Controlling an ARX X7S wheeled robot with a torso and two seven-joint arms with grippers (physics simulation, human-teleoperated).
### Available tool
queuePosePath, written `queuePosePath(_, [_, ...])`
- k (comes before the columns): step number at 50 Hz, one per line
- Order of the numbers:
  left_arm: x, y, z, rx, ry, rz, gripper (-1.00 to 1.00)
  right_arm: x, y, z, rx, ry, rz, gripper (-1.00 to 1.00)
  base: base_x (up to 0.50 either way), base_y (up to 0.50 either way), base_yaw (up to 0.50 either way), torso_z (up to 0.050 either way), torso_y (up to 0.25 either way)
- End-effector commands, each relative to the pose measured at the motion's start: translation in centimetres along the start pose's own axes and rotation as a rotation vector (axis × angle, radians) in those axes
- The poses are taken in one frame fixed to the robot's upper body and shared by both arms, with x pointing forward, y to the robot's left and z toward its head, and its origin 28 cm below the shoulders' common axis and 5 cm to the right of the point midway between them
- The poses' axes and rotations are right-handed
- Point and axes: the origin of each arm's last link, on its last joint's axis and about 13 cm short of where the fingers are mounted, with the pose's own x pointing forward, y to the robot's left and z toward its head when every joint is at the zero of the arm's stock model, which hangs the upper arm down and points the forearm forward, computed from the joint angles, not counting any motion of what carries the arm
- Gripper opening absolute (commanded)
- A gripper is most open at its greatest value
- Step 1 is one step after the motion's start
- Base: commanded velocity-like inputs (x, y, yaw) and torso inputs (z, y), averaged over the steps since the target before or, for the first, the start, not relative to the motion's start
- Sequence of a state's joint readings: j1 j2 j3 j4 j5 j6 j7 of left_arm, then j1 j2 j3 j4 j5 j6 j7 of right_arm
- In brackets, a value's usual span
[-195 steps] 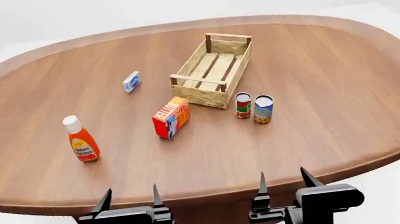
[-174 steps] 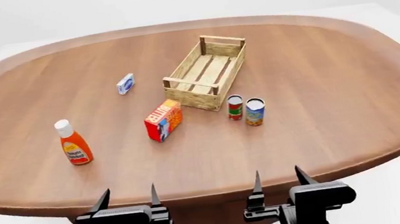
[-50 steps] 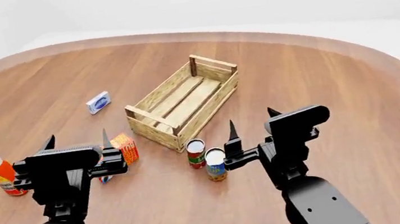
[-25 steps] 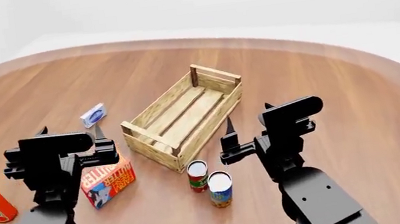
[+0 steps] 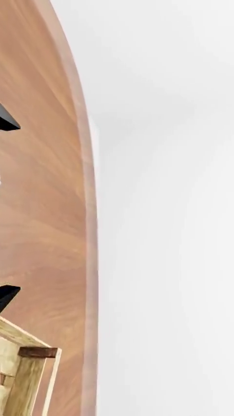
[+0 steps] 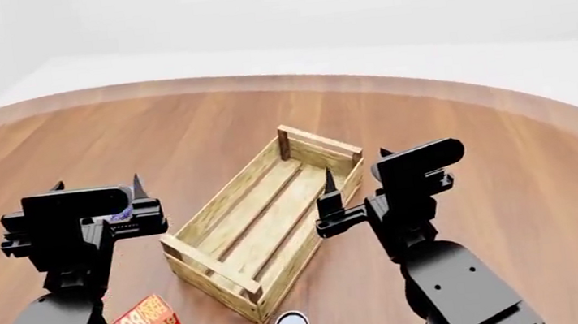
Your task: Pick up the ketchup, and put it in the wooden tray.
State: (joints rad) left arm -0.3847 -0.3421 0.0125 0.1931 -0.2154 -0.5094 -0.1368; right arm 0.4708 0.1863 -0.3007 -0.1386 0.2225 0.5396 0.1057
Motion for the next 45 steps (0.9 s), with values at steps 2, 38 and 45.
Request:
queuePosePath(2, [0.0,0.1,0.0,-0.001,0.0,0.006,1.0,0.0,0.1,-0.1,-0.004,-0.001,-0.005,1.0,0.46,0.09,0.0,0.0,0.0])
queuePosePath(38, [-9.7,7.0,-0.4,0.043,0.003,0.332,1.0,-1.6,-0.5,-0.8,-0.022,-0.031,0.016,1.0,0.01,0.0,0.0,0.0,0.0])
queuePosePath(45, [-13.9,9.3,-1.9,0.033,0.039,0.46,1.0,-2.1,-0.5,-0.7,-0.027,-0.049,0.036,1.0,0.0,0.0,0.0,0.0,0.0])
